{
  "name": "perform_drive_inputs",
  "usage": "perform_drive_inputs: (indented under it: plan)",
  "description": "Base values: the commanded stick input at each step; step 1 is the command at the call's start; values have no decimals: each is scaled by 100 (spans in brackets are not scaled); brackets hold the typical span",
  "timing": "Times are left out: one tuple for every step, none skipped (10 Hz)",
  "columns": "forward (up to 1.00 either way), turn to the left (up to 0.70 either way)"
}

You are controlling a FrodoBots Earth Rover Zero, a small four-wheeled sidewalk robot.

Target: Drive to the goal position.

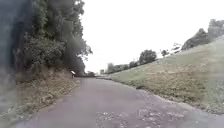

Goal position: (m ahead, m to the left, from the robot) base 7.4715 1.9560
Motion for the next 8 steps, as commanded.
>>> perform_drive_inputs:
  plan:
    - [45, 27]
    - [45, 27]
    - [45, 27]
    - [45, 27]
    - [45, 27]
    - [45, 27]
    - [45, 27]
    - [45, 27]
